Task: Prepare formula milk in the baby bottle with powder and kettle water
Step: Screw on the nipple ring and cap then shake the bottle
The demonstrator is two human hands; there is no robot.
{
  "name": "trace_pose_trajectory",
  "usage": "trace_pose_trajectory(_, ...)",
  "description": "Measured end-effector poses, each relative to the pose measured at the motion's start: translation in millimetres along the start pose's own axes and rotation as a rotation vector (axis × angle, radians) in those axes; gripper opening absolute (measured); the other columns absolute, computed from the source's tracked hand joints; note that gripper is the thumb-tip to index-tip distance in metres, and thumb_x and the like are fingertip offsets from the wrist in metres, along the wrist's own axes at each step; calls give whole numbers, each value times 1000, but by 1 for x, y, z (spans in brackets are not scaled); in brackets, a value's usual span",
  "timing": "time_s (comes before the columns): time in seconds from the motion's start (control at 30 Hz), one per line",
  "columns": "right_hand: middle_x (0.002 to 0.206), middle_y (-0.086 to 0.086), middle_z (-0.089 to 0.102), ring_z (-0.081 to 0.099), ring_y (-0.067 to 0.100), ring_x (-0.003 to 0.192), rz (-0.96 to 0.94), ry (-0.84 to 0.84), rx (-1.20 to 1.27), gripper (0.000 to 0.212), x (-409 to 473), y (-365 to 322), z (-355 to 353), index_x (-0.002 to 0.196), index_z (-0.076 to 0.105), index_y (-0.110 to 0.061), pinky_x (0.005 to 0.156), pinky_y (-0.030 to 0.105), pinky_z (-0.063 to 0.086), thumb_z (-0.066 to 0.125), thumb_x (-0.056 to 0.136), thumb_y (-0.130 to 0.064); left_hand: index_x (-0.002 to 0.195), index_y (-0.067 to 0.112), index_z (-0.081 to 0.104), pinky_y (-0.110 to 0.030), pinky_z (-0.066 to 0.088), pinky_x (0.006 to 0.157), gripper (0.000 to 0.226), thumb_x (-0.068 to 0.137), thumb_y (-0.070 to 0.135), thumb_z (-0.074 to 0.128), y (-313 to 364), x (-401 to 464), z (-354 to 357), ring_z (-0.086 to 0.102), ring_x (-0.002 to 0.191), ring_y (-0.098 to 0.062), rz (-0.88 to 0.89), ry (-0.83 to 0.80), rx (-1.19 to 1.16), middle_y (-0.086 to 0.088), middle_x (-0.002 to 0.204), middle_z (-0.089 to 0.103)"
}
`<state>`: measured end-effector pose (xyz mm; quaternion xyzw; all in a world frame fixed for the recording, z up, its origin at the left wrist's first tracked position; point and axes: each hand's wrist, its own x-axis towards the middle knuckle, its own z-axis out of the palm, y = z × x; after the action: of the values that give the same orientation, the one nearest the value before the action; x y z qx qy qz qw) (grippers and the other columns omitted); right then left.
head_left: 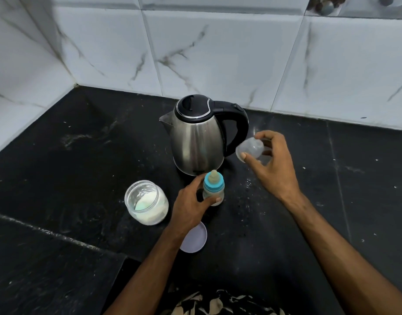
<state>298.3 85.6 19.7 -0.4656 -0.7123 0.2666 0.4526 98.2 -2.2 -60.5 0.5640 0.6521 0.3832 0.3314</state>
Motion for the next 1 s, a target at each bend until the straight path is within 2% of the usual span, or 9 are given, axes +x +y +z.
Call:
trace_pose_trajectory(0.17, 119, -4, 53, 55, 7, 107, -184, -271, 30, 47, -3, -26, 17, 116, 54, -19, 88, 16, 48, 81, 79, -24, 136, 36, 49, -32, 48, 105, 62, 81, 30, 76, 1, -1, 0, 54, 122, 2, -5, -7, -15, 18, 132, 60)
trace_pose_trajectory(0.33, 122, 1, 52, 52, 7, 112, -270, -376, 3, 45, -16, -17, 38, 117, 58, -14, 93, 17, 46, 81, 79, -21, 134, 36, 51, -41, 53, 96, 61, 78, 41, 73, 4, -3, -2, 62, 113, -2, -16, 8, -29, 14, 121, 67)
trace_pose_trajectory(0.43, 123, 0, 52, 52, 10, 113, -290, -389, -21, 45, -25, -7, 47, 119, 58, -14, 94, 17, 45, 80, 80, -24, 134, 41, 48, -43, 55, 92, 62, 77, 48, 70, 7, -3, -2, 64, 111, -4, -16, 24, -14, 14, 119, 68)
trace_pose_trajectory(0.57, 127, -1, 51, 52, 13, 117, -268, -337, -36, 50, -37, 1, 55, 127, 55, -18, 99, 17, 43, 78, 83, -24, 133, 46, 45, -43, 55, 91, 59, 79, 47, 69, 9, -5, -3, 64, 109, -3, -16, 32, -7, 14, 118, 68)
trace_pose_trajectory(0.67, 134, 1, 49, 50, 14, 122, -270, -329, -42, 60, -46, 6, 60, 135, 46, -24, 102, 21, 44, 77, 84, -21, 132, 47, 44, -43, 55, 92, 57, 79, 49, 65, 11, -6, -3, 64, 111, -4, -13, 38, -14, 15, 118, 68)
trace_pose_trajectory(0.77, 139, 5, 47, 51, 17, 125, -278, -338, -29, 70, -53, 10, 64, 142, 36, -26, 103, 26, 45, 75, 84, -18, 135, 41, 46, -43, 54, 95, 57, 79, 42, 61, 11, -7, -3, 62, 114, -5, -12, 32, -27, 15, 121, 67)
trace_pose_trajectory(0.9, 140, 7, 47, 52, 19, 125, -282, -320, -26, 71, -57, 12, 67, 144, 32, -27, 100, 30, 49, 72, 86, -18, 136, 38, 47, -42, 52, 97, 58, 79, 42, 56, 10, -7, -4, 61, 118, -6, -9, 25, -30, 12, 126, 66)
trace_pose_trajectory(1.0, 140, 7, 48, 56, 19, 121, -259, -309, -18, 66, -59, 11, 69, 144, 29, -30, 93, 32, 54, 64, 88, -27, 136, 38, 47, -40, 52, 98, 57, 79, 40, 55, 11, -8, -4, 61, 117, -5, 3, 31, -35, 11, 125, 66)
